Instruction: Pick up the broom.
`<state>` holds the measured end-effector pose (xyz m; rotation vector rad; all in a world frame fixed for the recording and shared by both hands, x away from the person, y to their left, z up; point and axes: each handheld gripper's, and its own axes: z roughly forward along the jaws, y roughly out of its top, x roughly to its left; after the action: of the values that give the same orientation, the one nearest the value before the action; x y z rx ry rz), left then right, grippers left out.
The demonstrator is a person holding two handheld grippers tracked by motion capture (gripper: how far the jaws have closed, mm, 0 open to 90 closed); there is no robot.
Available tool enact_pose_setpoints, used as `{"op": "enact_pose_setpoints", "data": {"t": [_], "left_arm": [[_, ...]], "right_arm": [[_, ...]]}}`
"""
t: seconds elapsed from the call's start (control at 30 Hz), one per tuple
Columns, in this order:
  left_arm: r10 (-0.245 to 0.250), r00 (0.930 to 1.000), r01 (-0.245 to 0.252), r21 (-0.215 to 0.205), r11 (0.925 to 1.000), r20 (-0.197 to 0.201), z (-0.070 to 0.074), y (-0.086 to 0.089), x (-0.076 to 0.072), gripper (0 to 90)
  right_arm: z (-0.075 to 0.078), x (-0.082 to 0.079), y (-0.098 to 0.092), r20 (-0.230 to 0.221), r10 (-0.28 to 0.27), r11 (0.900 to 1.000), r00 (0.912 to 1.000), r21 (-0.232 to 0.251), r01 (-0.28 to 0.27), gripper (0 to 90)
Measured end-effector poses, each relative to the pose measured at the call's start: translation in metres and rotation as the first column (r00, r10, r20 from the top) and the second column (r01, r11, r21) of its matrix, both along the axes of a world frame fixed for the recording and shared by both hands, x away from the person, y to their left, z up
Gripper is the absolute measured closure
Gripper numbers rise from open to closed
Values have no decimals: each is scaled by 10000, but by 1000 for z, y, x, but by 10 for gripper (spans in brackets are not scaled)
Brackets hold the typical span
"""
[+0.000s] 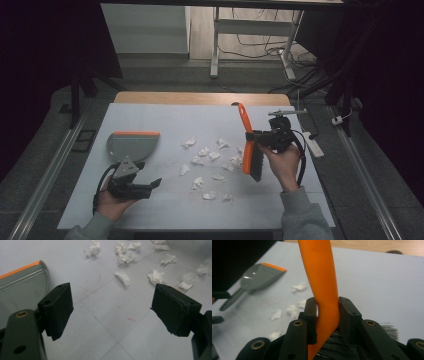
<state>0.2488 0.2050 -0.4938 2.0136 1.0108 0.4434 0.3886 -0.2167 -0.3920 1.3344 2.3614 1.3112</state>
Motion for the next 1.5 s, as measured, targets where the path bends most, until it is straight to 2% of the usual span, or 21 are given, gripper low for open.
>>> {"op": "enact_pose_setpoints", "data": {"t": [0.17,0.2,0.23,0.47,0.73,0.77,0.8,0.83,0.9,1.13,1.33,1.5], "left_arm": [[10,10000,-10,-23,10000,4,-1,-1,0,184],[9,10000,-9,-11,10000,7,-1,-1,0,184],[8,10000,-7,-21,10000,13,-1,-1,0,184],[-11,9999,11,-64,10000,115,1,-9,2,186],[-479,9971,488,-133,9987,589,10,-38,4,185],[-542,9963,554,-170,9983,662,12,-43,5,185],[-594,9959,608,-186,9980,680,13,-46,5,185],[-679,9952,696,-207,9974,711,14,-50,6,186],[-812,9937,832,-232,9963,776,16,-58,6,187],[-1232,9885,1256,-222,9918,879,19,-83,10,189],[-1484,9844,1517,-285,9880,943,19,-107,15,196],[-1432,9843,1472,-328,9886,1031,16,-124,23,202]], "right_arm": [[0,-6,16,138,236,9995,9996,207,-238,697],[-1,-6,18,137,236,9993,9996,291,-240,697],[-2,-7,21,111,328,9978,9994,568,-334,697],[-6,-8,31,272,374,9973,9989,628,-391,697],[-14,-10,41,327,302,9926,9990,1168,-338,696],[-15,-12,42,370,231,9898,9990,1397,-281,697],[-15,-12,42,370,231,9898,9990,1397,-281,697],[-16,-13,43,400,140,9864,9991,1633,-203,697],[-17,-14,44,425,18,9836,9991,1803,-94,696],[-23,-14,46,491,-302,9825,9983,1852,206,696],[-33,-14,48,441,-793,9717,9959,2266,674,697],[-39,-17,53,461,-942,9610,9945,2651,788,696]]}}
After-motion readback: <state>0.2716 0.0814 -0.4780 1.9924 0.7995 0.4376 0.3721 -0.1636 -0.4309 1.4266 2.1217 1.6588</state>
